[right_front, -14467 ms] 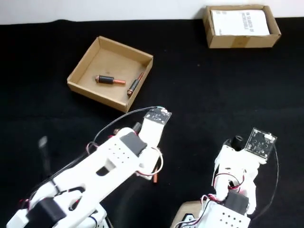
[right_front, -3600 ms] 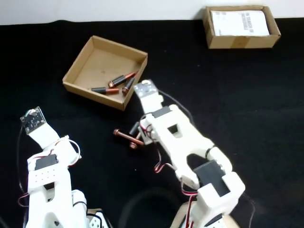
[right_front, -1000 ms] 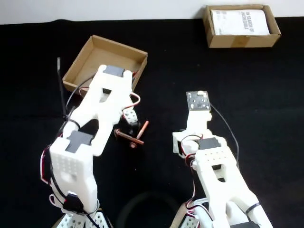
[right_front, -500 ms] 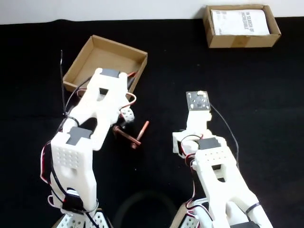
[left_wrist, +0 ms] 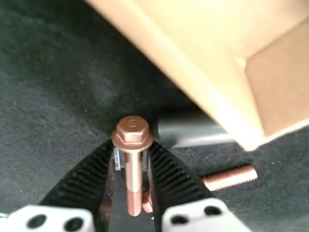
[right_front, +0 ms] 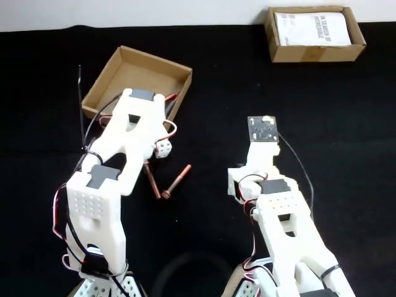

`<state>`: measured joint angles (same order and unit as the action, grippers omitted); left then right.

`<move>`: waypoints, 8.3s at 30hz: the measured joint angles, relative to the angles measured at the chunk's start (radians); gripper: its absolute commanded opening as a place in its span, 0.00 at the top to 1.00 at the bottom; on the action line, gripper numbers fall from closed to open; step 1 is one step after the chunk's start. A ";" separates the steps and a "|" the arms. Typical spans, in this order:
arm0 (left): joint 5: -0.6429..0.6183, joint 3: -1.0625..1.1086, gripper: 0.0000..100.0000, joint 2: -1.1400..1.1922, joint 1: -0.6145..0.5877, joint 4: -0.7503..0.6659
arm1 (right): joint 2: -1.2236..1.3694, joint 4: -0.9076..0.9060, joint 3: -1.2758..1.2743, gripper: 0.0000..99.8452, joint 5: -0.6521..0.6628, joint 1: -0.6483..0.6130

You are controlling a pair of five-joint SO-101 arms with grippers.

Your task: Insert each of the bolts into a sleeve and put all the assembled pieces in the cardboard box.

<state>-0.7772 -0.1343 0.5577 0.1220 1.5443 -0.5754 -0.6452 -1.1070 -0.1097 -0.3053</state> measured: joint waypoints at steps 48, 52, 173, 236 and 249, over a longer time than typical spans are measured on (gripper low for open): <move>0.732 0.437 0.99 -1.163 0.170 -0.222 | -0.918 -0.167 -0.318 0.99 0.126 -0.290; 0.552 0.578 0.99 -1.168 0.209 -0.451 | -1.023 0.078 -0.496 0.99 0.140 -0.279; 0.724 1.413 0.99 -2.363 -0.494 -0.540 | 0.815 0.195 1.172 0.99 0.744 -0.354; 0.497 1.814 0.99 -2.366 -0.643 -0.540 | 1.479 -1.108 2.071 0.88 1.246 -0.483; 0.496 1.814 0.99 -2.366 -0.651 -0.540 | 1.479 -1.026 2.068 0.88 1.355 -0.462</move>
<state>-0.2816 1.6794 -1.8082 -0.5286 1.0042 0.9037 -1.6717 0.9613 1.2451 -0.7672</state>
